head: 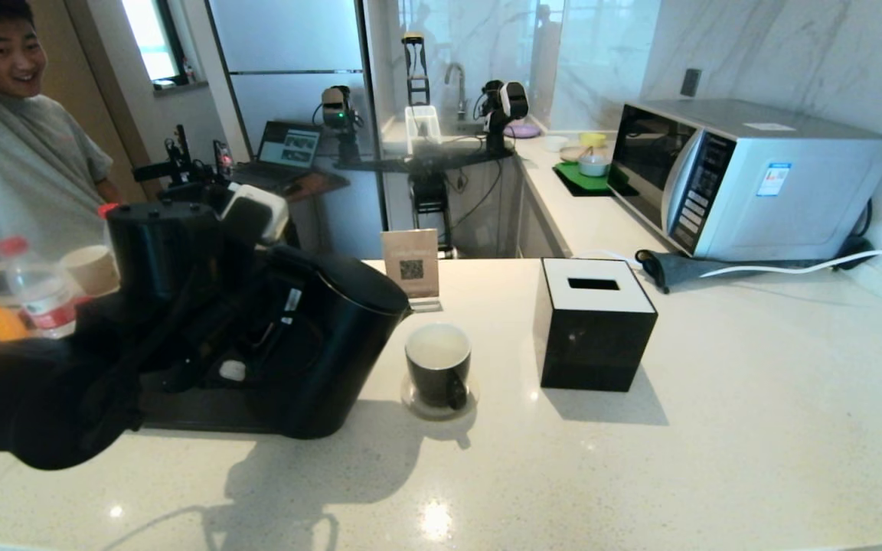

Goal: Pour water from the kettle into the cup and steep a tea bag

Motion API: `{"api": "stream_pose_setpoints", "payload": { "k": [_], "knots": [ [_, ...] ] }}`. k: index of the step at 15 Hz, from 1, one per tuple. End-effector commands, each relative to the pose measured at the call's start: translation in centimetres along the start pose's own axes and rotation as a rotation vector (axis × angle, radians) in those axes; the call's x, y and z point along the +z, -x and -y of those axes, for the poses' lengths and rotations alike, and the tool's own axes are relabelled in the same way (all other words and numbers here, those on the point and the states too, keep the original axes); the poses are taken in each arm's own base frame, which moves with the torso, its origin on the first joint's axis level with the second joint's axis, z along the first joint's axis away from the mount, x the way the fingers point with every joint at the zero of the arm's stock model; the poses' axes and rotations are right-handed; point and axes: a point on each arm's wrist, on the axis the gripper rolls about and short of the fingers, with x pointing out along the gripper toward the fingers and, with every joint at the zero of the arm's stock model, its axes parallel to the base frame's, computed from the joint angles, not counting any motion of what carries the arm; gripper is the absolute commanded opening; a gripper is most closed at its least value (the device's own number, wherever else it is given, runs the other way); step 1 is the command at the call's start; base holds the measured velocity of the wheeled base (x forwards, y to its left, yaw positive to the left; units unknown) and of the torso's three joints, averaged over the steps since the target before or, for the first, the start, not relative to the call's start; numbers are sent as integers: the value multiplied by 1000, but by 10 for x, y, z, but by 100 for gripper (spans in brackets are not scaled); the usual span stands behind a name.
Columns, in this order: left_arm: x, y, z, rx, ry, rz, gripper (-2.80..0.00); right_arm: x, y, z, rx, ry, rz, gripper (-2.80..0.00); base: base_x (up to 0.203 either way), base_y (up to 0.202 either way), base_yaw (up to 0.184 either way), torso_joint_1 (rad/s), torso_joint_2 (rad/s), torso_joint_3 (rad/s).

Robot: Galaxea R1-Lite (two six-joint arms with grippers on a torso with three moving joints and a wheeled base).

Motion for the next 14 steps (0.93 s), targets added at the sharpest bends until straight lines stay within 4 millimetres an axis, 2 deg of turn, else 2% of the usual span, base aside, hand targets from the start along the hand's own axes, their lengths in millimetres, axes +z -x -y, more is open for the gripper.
{"api": "stream_pose_setpoints", "payload": {
  "k": [1,14],
  "knots": [
    [3,-2,1,0,-6,-5,-280,0,0,0,1,0,0,-280,0,0,0,0,0,0],
    [5,-4,18,-37,-63,-52,-280,0,0,0,1,0,0,-280,0,0,0,0,0,0]
  ]
}}
